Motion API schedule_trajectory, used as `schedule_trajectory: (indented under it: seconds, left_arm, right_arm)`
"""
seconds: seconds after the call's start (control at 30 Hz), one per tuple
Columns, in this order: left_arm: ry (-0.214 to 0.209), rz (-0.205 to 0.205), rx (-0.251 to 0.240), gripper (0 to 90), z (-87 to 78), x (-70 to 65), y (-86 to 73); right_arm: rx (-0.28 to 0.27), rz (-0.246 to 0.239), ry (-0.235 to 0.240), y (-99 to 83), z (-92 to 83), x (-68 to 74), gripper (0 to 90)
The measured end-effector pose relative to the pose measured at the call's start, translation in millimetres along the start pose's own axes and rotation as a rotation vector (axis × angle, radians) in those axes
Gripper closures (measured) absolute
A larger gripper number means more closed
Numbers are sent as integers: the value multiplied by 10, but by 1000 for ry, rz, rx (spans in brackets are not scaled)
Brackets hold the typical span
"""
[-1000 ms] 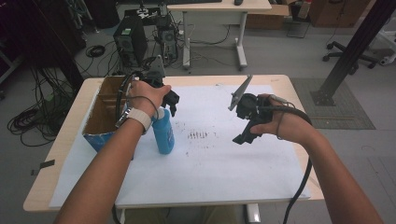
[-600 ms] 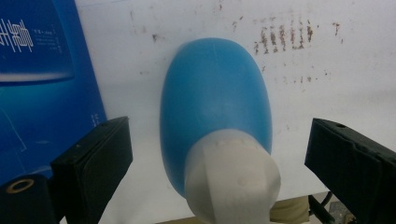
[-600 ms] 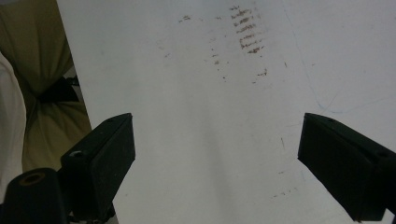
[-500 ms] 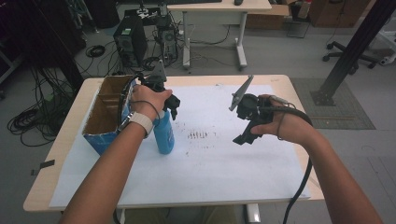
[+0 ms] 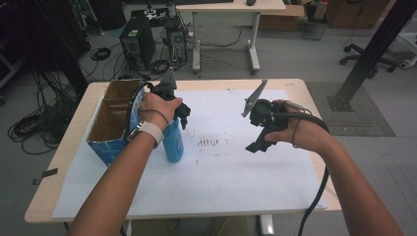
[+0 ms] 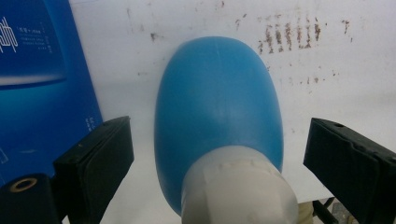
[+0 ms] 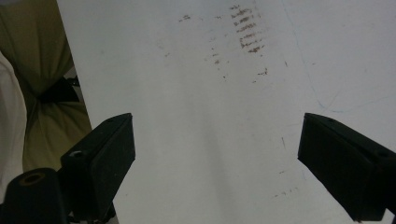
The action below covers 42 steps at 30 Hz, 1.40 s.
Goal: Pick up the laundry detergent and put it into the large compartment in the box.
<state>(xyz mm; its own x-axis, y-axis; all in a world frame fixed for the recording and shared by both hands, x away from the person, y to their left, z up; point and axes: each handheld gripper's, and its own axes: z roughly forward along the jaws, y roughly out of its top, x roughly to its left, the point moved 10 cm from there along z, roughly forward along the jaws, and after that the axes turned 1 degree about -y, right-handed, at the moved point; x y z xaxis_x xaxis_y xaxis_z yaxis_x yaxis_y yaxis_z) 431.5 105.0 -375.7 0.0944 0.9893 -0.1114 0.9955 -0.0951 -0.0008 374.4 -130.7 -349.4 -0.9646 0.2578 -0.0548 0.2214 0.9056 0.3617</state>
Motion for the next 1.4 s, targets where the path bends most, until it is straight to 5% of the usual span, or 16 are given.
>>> schedule_trajectory:
  seconds: [1.4]
  left_arm:
    - [3, 14, -21, 365, 31, 3, 11]
  right_arm:
    - [-7, 6, 1, -18, 0, 2, 111]
